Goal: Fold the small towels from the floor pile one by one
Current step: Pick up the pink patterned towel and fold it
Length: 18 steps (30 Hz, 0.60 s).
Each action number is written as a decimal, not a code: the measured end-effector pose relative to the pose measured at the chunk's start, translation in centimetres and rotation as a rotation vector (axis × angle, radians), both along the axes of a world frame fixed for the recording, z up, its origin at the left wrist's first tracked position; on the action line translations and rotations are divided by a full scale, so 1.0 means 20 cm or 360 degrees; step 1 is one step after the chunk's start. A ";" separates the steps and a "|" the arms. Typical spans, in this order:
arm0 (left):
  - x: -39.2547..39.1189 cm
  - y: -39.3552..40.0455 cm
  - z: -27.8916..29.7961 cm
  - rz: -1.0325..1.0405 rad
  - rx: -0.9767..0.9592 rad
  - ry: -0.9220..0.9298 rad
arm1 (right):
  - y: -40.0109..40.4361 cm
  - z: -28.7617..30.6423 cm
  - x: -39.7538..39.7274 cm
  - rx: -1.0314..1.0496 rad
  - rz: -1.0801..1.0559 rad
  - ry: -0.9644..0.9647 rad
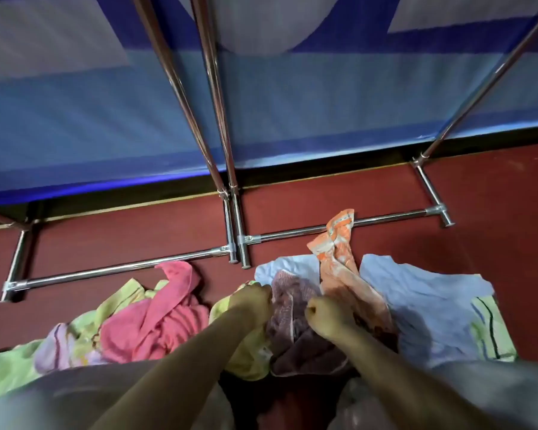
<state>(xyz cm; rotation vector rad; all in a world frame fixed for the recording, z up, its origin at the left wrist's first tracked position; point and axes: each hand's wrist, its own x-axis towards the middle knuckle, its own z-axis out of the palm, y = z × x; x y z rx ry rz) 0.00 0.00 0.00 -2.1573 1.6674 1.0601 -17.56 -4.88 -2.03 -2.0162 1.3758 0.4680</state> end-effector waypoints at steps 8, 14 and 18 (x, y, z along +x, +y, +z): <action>-0.02 -0.05 -0.46 -0.0093 0.0194 0.0087 | 0.14 -0.45 0.06 -0.0044 -0.0079 -0.0166; -0.10 -0.09 -0.61 0.0215 0.0104 0.0274 | 0.16 -0.62 0.10 0.0367 -0.0410 -0.0268; -0.12 -0.10 -0.59 0.0397 0.0183 0.0379 | 0.16 -0.61 0.09 0.0455 -0.0577 -0.0307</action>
